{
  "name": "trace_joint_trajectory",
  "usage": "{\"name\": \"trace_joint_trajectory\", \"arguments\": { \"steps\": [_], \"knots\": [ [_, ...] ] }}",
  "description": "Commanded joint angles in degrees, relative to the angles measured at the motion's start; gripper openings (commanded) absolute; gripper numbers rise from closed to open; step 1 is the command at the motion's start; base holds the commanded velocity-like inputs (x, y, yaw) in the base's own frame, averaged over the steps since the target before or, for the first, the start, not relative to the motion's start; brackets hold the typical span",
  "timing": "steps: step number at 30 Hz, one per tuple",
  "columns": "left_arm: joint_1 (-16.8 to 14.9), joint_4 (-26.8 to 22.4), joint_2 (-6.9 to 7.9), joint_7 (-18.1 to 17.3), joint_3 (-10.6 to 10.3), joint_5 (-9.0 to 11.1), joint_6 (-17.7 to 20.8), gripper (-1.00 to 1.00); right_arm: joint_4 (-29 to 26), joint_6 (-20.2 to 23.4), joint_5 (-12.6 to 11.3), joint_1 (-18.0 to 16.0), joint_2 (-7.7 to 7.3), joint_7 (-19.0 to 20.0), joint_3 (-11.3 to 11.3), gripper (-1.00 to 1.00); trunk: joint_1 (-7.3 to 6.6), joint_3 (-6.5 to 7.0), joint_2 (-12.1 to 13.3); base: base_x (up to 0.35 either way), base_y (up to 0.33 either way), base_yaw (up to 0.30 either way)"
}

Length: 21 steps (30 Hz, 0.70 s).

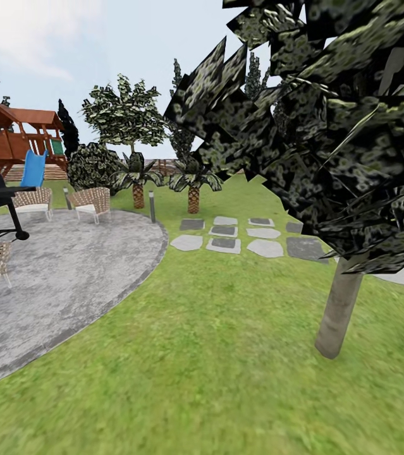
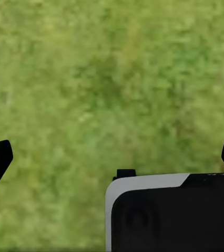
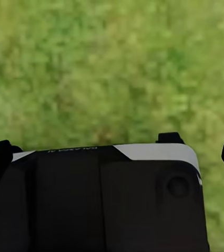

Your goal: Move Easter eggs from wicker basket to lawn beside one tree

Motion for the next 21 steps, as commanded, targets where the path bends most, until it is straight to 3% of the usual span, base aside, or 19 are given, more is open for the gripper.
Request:
{"name": "trace_joint_trajectory", "arguments": {
  "steps": [1, 21],
  "knots": [
    [-0.03, 0.05, 0.01, 0.14, -0.22, 0.05, -0.19, 1.0, -0.13, 0.33, -0.02, 0.0, 0.05, 0.07, -0.31, 1.0, 0.25, -0.26, -0.48, 0.0, 0.0, 0.004],
    [-0.03, 0.05, 0.01, 0.16, -0.14, 0.25, -0.19, 1.0, -0.13, 0.4, -0.04, 0.0, 0.08, 0.07, -0.31, 1.0, 4.64, -5.38, -8.51, 0.0, 0.0, 0.057]
  ]
}}
